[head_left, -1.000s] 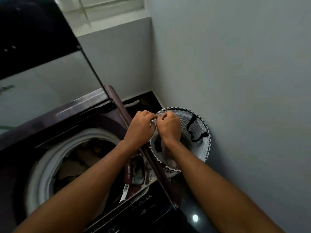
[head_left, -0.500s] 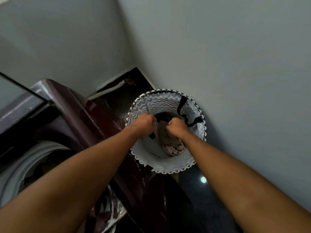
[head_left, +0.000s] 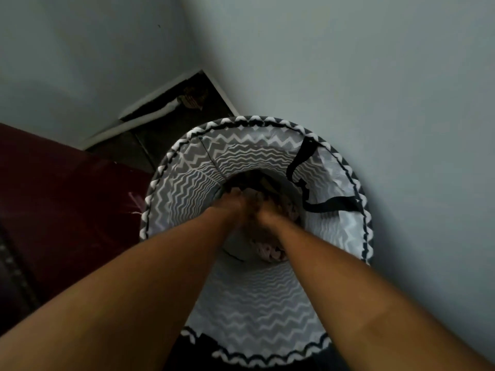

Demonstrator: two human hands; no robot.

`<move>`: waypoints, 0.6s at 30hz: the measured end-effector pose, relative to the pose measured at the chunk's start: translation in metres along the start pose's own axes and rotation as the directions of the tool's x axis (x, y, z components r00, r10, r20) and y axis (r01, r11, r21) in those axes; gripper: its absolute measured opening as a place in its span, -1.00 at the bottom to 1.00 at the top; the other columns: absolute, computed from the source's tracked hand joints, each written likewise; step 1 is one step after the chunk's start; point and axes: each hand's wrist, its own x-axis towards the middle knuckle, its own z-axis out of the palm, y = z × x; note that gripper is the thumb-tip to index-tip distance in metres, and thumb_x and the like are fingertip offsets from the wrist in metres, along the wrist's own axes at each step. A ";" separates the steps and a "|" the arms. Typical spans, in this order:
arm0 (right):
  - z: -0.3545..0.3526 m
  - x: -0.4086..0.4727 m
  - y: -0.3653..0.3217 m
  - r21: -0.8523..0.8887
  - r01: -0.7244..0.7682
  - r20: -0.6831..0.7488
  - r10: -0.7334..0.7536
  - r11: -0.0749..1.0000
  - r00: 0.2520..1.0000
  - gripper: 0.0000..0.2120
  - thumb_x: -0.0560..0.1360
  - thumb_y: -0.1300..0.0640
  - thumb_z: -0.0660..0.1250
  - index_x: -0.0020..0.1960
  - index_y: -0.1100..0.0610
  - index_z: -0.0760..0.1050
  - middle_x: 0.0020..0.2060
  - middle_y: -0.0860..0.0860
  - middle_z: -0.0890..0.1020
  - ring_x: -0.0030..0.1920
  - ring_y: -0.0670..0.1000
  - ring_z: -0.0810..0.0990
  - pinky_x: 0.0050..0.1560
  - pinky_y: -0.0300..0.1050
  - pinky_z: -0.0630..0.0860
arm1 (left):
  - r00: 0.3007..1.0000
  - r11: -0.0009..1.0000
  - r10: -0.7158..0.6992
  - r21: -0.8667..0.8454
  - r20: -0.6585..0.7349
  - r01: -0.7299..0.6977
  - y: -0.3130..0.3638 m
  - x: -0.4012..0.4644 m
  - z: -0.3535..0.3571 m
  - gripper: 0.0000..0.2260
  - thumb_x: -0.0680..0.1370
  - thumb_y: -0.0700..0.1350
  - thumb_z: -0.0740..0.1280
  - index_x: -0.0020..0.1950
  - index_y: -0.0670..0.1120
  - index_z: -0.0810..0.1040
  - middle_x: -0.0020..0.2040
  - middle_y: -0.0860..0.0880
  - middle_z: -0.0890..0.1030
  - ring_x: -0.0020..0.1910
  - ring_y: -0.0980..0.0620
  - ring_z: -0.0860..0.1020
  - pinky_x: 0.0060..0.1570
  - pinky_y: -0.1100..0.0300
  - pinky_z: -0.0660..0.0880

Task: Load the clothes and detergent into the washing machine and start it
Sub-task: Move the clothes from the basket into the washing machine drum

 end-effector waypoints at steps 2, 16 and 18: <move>0.001 0.004 -0.005 0.145 -0.040 -0.089 0.053 0.989 0.995 -0.51 0.67 0.00 0.12 0.52 0.21 0.29 0.50 0.17 0.33 0.50 0.15 0.29 0.52 -0.01 0.16 | 1.000 1.000 -0.020 0.022 0.023 0.020 -0.009 0.012 0.009 -0.45 0.50 0.07 0.31 0.47 -0.02 0.36 0.46 -0.11 0.34 0.39 -0.22 0.40 0.34 -0.12 0.40; -0.051 -0.133 -0.040 0.404 0.119 -0.196 -0.042 0.907 0.980 -0.89 0.53 0.10 0.28 -0.12 0.05 0.58 -0.05 0.06 0.66 -0.03 0.11 0.59 0.03 -0.01 0.56 | 0.997 0.956 -0.051 -0.287 0.061 0.066 0.019 -0.142 -0.062 -0.21 0.42 0.04 0.48 0.52 -0.11 0.14 0.44 -0.23 0.37 0.40 -0.24 0.40 0.32 -0.03 0.41; -0.067 -0.170 -0.057 0.446 0.170 -0.236 -0.067 0.879 0.969 -0.86 0.52 0.17 0.28 -0.11 0.11 0.61 -0.11 0.07 0.66 -0.07 0.10 0.59 -0.09 -0.07 0.53 | 0.998 0.924 -0.065 -0.378 -0.023 0.052 0.024 -0.179 -0.081 -0.37 0.42 0.00 0.46 0.40 -0.11 0.28 0.32 -0.20 0.50 0.28 -0.21 0.51 0.19 0.00 0.50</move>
